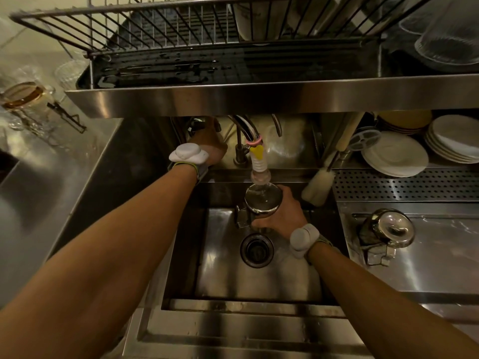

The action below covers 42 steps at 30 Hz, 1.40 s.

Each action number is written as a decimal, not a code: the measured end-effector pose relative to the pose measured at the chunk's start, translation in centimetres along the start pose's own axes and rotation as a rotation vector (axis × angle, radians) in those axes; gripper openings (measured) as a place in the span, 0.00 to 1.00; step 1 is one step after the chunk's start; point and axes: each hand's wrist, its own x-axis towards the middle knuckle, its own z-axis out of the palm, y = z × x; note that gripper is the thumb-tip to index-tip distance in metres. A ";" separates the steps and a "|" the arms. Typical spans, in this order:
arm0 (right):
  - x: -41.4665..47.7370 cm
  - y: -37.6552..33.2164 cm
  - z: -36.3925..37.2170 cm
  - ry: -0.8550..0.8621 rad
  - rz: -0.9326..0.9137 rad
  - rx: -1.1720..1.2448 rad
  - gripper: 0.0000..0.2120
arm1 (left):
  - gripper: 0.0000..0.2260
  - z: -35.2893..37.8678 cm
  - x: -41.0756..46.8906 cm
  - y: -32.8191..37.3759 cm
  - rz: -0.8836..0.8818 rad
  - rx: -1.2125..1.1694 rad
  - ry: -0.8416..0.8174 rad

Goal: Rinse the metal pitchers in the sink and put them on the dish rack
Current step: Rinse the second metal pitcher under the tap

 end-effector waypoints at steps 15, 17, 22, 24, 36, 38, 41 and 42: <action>-0.1 0.6 -0.2 -0.021 -0.029 -0.078 0.46 | 0.27 1.8 -3.0 -2.8 0.016 -0.104 0.071; -0.2 1.0 -0.1 -0.038 -0.036 -0.140 0.45 | 0.19 2.3 -4.0 -3.1 -0.004 -0.047 0.001; 0.0 0.8 -0.2 -0.090 -0.030 -0.148 0.47 | 0.19 3.6 -7.4 -2.2 -0.078 -0.249 -0.645; 0.3 0.3 -0.2 -0.117 -0.049 -0.205 0.49 | 0.19 4.7 -8.7 -1.6 -0.158 -0.334 -0.792; 1.1 -1.0 0.7 -0.126 0.005 -0.125 0.39 | 0.17 7.4 -10.1 -1.5 -0.554 -0.731 -0.568; 1.1 -2.0 1.4 -0.149 0.007 -0.117 0.46 | 0.12 7.2 -10.3 -1.5 -0.600 -0.758 -0.565; 1.3 -2.0 2.2 -0.164 0.031 -0.162 0.55 | 0.10 7.0 -10.6 -1.4 -0.666 -0.795 -0.666; 1.1 -2.2 2.3 -0.163 0.036 -0.191 0.56 | 0.09 6.8 -10.7 -1.5 -0.671 -0.791 -0.704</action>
